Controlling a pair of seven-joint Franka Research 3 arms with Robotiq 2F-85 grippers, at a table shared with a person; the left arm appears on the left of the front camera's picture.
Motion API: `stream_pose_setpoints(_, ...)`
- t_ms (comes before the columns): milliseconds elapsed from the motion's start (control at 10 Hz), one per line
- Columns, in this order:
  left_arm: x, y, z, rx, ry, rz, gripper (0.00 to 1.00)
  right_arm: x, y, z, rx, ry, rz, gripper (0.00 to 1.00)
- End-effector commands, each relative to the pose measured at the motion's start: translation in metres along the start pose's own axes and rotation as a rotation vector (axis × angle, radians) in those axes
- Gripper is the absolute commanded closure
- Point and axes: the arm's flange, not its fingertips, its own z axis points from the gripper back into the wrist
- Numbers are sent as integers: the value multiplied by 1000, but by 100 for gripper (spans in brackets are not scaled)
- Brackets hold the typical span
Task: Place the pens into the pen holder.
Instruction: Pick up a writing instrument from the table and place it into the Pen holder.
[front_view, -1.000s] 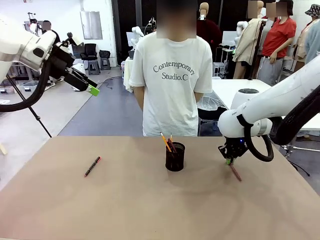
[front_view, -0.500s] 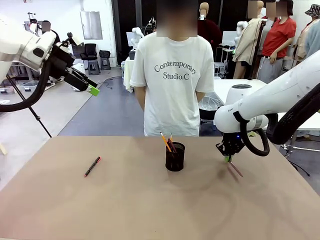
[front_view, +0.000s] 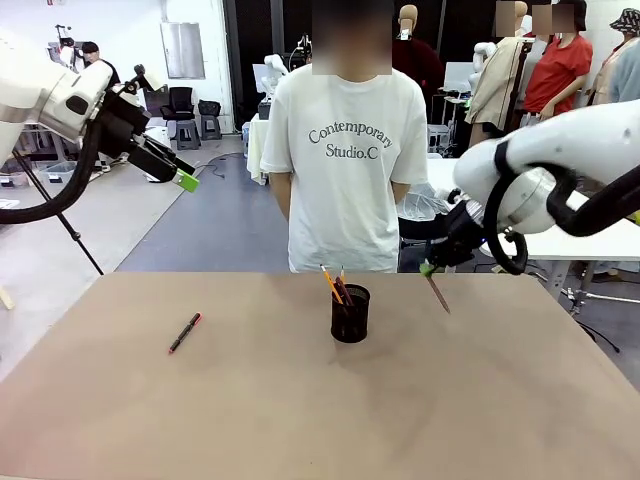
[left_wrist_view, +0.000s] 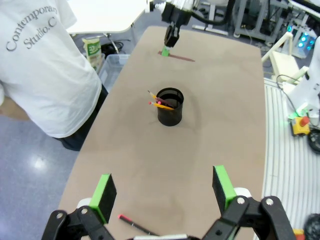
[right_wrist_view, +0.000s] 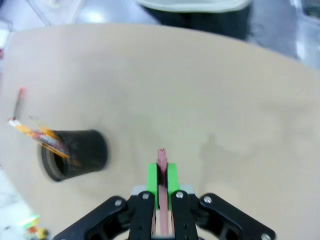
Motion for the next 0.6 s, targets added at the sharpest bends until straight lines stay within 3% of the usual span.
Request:
stream_pose_setpoints(0,-1,-2,1,10,0,-3,0,-9,-14,28,323,-27,69,100)
stream_pose_setpoints(300,-1,-2,1,10,0,-3,0,-6,-24,55,500,-205,172,100)
stream_pose_setpoints(400,-1,-2,1,10,0,-3,0,-6,-28,61,514,-264,207,100)
stream_pose_setpoints(500,-1,-2,1,10,0,-3,0,-5,-28,59,475,-240,210,100)
